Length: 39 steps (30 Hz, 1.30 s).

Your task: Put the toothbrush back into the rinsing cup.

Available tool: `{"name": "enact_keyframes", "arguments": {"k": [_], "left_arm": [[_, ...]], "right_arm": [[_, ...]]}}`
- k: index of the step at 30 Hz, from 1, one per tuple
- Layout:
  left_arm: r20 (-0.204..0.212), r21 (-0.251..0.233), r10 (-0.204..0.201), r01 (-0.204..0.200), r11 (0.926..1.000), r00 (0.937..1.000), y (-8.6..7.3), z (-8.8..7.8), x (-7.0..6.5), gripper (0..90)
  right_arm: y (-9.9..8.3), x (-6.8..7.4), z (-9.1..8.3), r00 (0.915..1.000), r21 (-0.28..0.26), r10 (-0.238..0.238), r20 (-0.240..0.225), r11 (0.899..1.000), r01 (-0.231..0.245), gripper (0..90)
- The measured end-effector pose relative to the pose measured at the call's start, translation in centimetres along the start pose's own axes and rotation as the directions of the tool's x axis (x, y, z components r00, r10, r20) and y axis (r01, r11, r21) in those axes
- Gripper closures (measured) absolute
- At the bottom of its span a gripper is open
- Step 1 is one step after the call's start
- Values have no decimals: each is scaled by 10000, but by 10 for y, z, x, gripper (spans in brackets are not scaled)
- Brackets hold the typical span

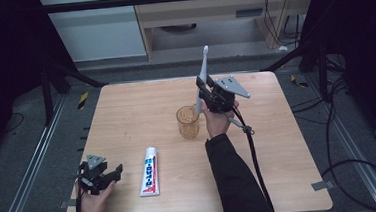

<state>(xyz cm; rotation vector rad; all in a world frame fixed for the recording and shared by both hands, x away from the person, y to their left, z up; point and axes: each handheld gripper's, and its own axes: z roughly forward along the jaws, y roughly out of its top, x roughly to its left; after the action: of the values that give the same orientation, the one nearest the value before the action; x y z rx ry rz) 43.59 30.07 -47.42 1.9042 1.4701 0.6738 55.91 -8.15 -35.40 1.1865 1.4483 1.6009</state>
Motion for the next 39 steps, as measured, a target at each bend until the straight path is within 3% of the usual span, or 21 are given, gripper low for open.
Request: {"name": "enact_keyframes", "arguments": {"k": [21, 39], "left_arm": [[-12, -10, 14, -14, 10000, 10000, 0, 0, 0, 399], [-44, -13, 27, -27, 10000, 10000, 0, 0, 0, 400]], "right_arm": [[-27, 16, 21, 9982, 425, -577, -147, 9974, 583, 674], [-50, 13, 23, 9978, 949, -644, -180, 9933, 659, 674]]}}
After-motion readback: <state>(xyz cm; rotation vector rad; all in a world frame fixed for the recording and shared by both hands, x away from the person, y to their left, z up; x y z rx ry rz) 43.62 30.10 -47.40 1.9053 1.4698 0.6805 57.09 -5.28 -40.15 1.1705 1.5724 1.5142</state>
